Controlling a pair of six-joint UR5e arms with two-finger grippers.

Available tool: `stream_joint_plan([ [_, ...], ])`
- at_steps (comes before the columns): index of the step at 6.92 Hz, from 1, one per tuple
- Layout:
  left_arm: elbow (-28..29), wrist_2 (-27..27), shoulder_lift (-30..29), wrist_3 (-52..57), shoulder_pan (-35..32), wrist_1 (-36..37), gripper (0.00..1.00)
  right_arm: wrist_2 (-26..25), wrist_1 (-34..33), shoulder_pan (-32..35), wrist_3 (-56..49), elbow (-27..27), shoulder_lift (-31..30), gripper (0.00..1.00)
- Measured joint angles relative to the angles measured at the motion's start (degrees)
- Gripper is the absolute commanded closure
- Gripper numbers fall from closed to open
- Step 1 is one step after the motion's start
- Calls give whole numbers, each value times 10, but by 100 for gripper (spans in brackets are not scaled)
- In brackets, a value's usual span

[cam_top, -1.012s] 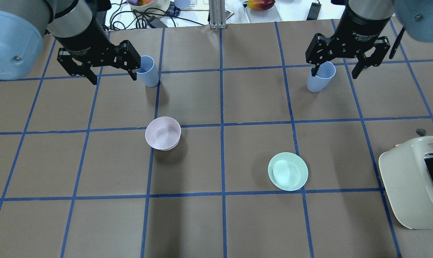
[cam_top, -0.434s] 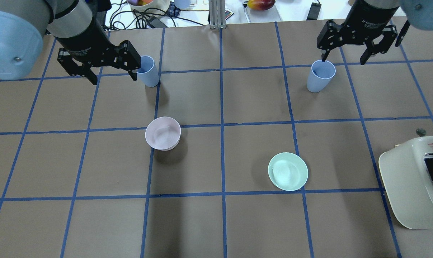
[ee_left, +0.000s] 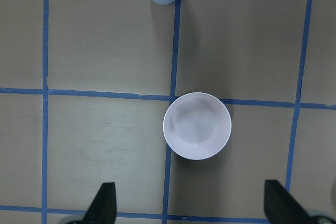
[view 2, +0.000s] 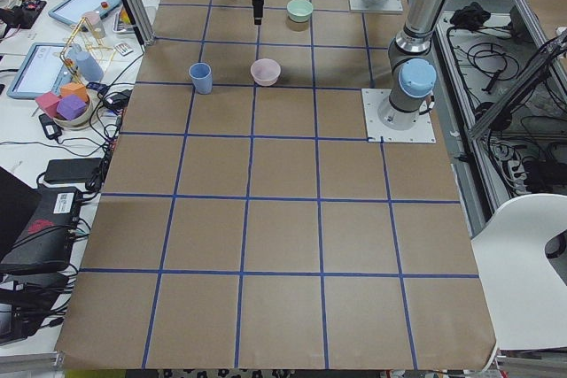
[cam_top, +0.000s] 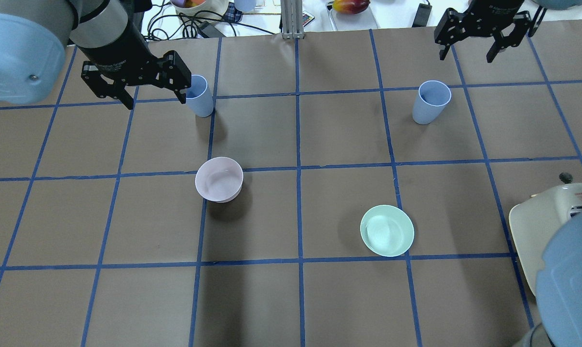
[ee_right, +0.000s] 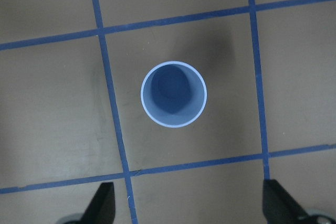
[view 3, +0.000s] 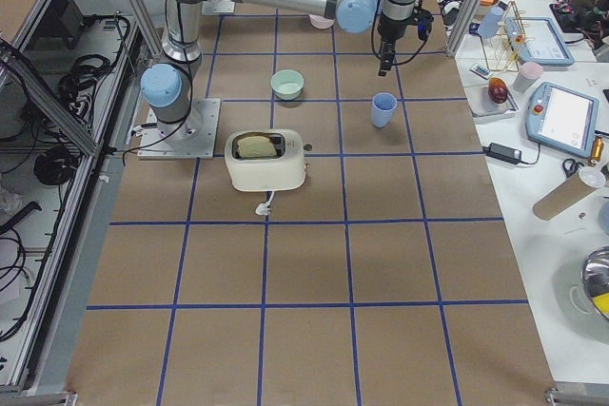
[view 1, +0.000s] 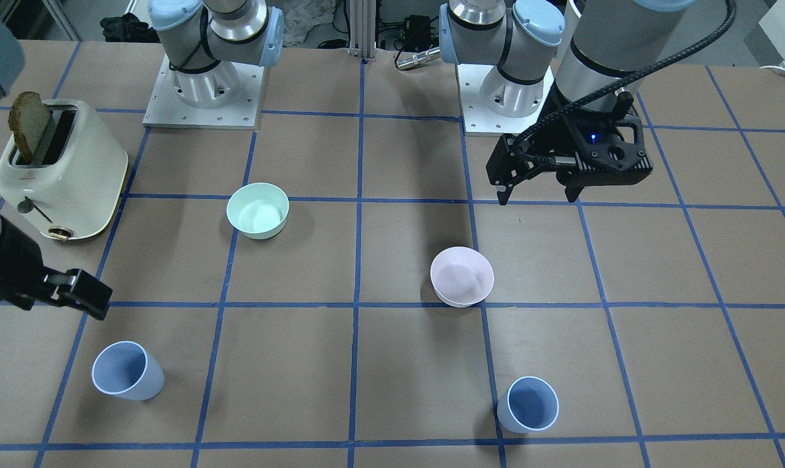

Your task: Stack blue cups with both arms

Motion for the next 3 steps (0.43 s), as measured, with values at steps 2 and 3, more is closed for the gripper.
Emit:
stream_joint_plan([
  [2,7,0,-38,2,-1,24,0,2,-27,-11,-27,-16,53,0],
  [3,10,-1,-72,4,-1,60,0,2,-36,-16,-42,-14,69,0],
])
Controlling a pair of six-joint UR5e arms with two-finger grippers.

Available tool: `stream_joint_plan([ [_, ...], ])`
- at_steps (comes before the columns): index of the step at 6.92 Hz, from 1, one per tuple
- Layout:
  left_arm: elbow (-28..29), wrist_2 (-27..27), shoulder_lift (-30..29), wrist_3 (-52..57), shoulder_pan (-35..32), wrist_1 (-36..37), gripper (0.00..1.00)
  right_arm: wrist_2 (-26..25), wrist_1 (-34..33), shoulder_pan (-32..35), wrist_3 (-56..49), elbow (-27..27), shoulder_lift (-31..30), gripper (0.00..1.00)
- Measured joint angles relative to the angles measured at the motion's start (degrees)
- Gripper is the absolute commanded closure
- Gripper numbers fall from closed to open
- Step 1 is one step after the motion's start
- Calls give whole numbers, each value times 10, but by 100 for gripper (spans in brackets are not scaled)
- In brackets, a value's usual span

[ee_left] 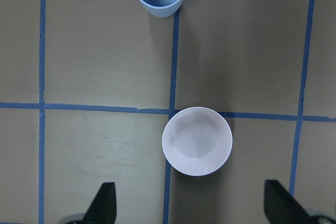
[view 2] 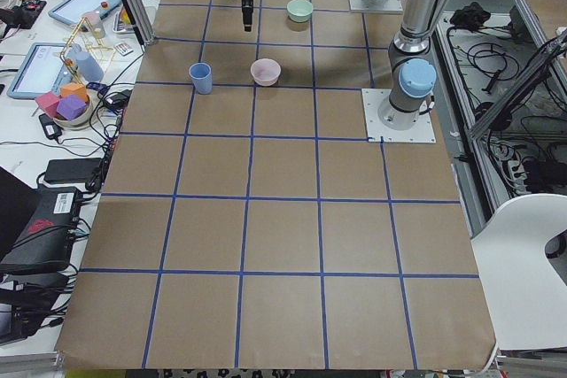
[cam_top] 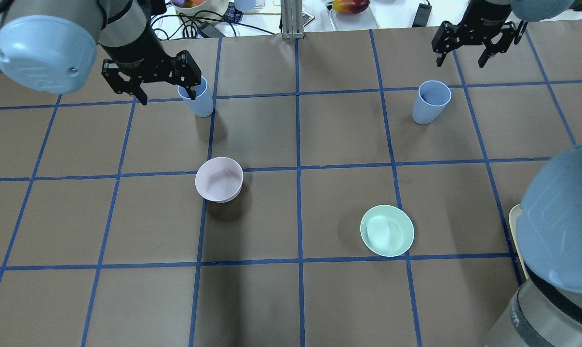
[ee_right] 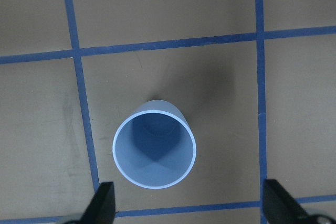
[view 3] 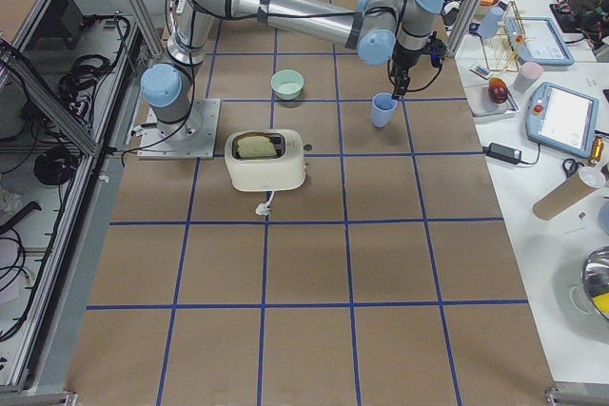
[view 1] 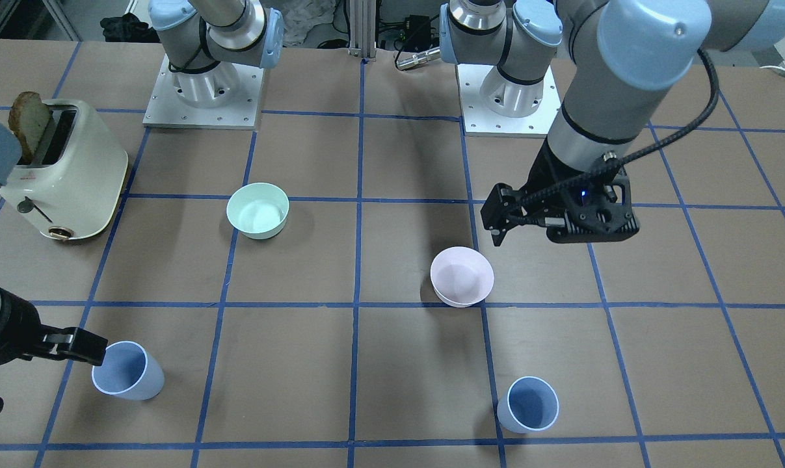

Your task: Stack blue cups with both arms

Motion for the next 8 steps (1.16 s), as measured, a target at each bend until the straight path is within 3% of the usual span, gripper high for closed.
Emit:
stream_joint_plan([
  [3,35,2,-134,39,-2,133,0,-2,0,-5,-11,22,25,0],
  [6,60,6,-206,103,-5,208,3,-4,-4,-7,-11,44,42,4],
  [7,60,6,-221,111,-5,229,31,-4,-4,-8,-11,48,46,21],
  [8,59,6,-233,115,-5,245,75,-1,-5,-11,-12,51,50,49],
])
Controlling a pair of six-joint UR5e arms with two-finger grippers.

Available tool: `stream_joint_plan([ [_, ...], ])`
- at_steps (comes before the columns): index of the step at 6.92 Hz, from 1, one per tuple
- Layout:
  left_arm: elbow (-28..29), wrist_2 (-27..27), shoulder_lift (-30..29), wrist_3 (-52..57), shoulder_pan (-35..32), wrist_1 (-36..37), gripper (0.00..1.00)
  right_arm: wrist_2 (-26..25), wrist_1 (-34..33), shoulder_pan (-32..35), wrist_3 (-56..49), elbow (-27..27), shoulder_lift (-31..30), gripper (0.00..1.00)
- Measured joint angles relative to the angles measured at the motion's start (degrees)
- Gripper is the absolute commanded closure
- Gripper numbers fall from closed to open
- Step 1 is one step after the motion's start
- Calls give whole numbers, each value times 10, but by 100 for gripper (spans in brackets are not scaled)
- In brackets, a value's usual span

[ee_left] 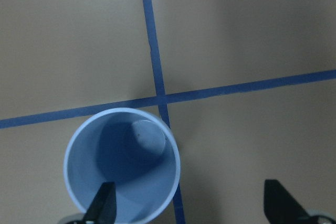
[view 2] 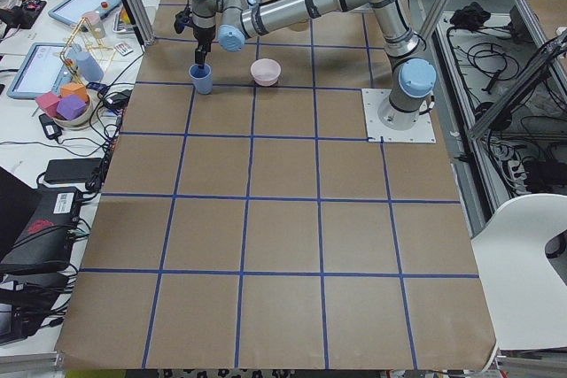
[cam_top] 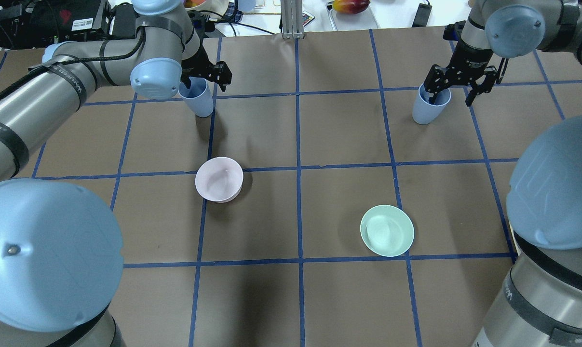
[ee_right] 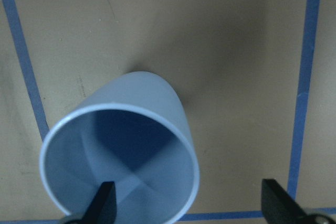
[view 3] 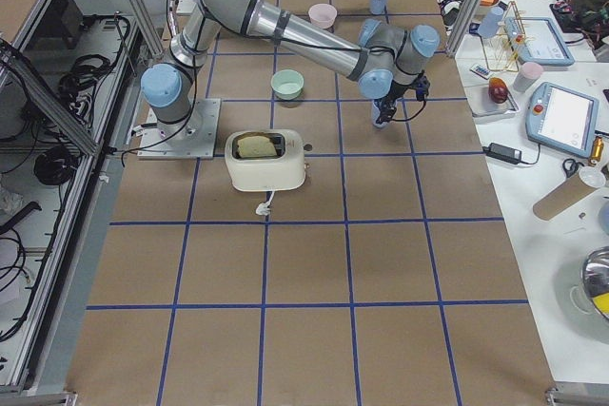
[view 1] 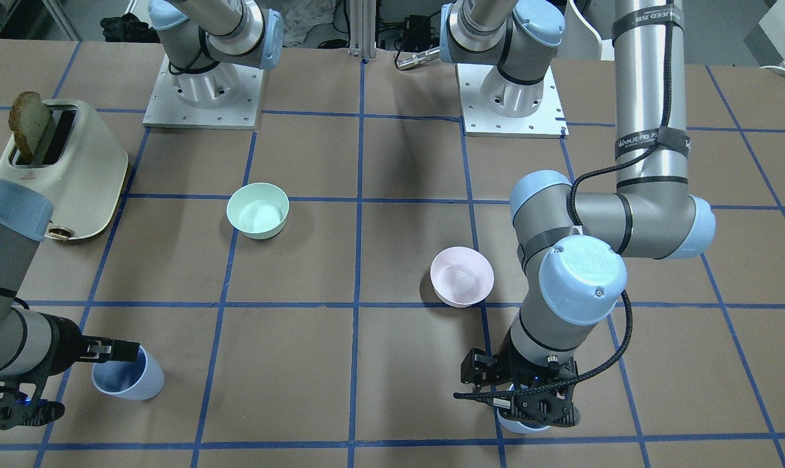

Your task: Stack blue cups with both arms

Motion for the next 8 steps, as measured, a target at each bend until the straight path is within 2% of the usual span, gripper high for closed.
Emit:
stream_joint_plan([
  [1,-1,0,-8,2,0,10,100,3,0,-5,0,1,4,75],
  [2,-2,3,-14,3,0,14,100,5,0,-8,1,1,6,94],
  [3,-2,14,-17,7,0,16,100,5,0,-9,1,1,7,100],
  [6,3,50,-7,20,-14,17,100,7,0,-9,2,-5,7,100],
  [8,7,53,16,-43,-81,-1,100,8,1,-9,4,-10,6,100],
])
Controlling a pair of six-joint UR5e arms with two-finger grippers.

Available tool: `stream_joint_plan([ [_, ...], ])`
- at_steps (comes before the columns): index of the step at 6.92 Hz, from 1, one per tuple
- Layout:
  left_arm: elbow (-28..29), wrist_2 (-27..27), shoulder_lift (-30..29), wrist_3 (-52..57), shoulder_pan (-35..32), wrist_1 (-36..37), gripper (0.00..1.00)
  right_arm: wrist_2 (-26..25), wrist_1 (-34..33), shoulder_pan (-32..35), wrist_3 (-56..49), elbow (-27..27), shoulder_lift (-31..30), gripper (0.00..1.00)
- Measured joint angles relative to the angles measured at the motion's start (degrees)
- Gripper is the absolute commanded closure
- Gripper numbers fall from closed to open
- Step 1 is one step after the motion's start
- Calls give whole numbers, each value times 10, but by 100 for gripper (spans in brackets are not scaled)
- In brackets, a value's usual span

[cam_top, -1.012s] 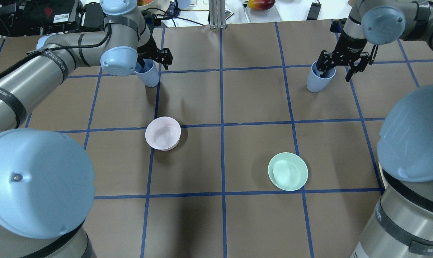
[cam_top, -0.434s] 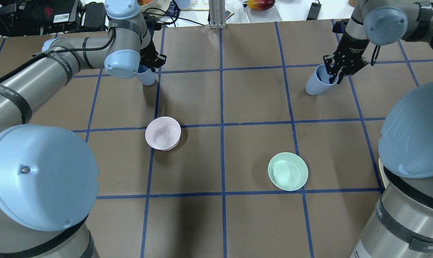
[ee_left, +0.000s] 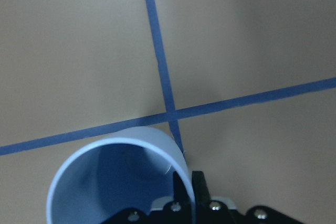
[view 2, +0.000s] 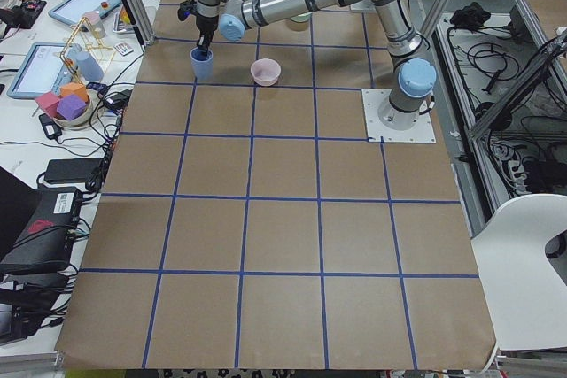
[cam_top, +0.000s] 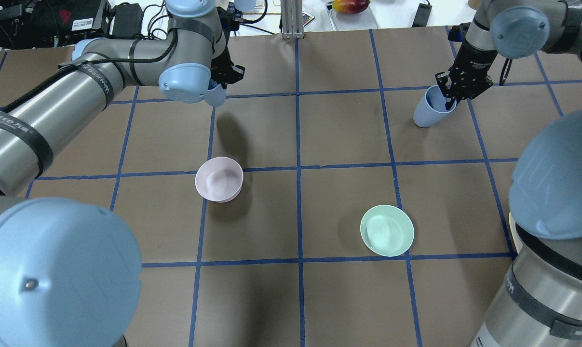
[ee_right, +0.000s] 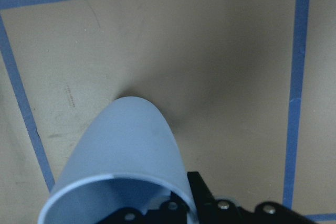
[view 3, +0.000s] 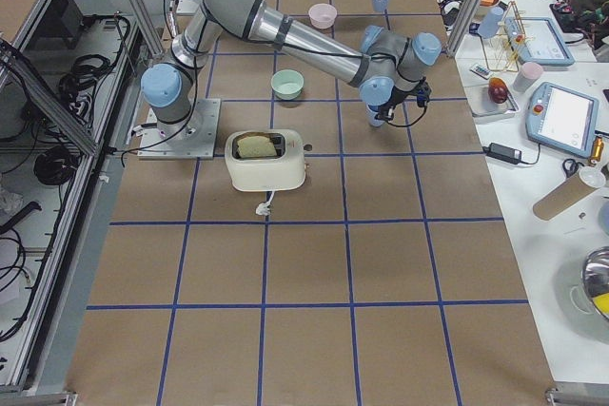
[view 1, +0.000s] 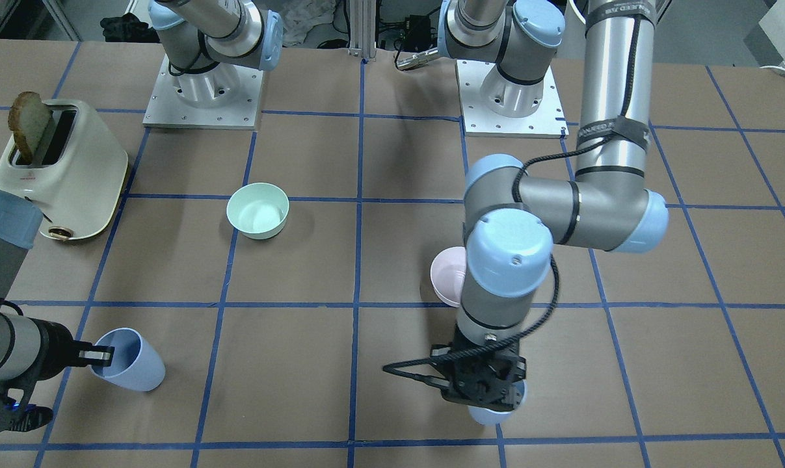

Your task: Stack blue cups with both arms

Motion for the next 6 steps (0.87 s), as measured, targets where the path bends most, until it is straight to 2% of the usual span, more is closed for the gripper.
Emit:
stream_joint_plan([
  [2,-7,-8,5,-114,-75,-43,100,-1,11,0,4,-24,-2,100],
  [4,-21,-62,3,-202,-112,-63,100,3,68,1,6,-81,-3,100],
  [5,-38,-80,7,-211,-118,-73,1,9,99,2,7,-106,-4,100],
  [6,-59,-88,12,-212,-121,-79,0,14,118,6,16,-122,-5,100],
])
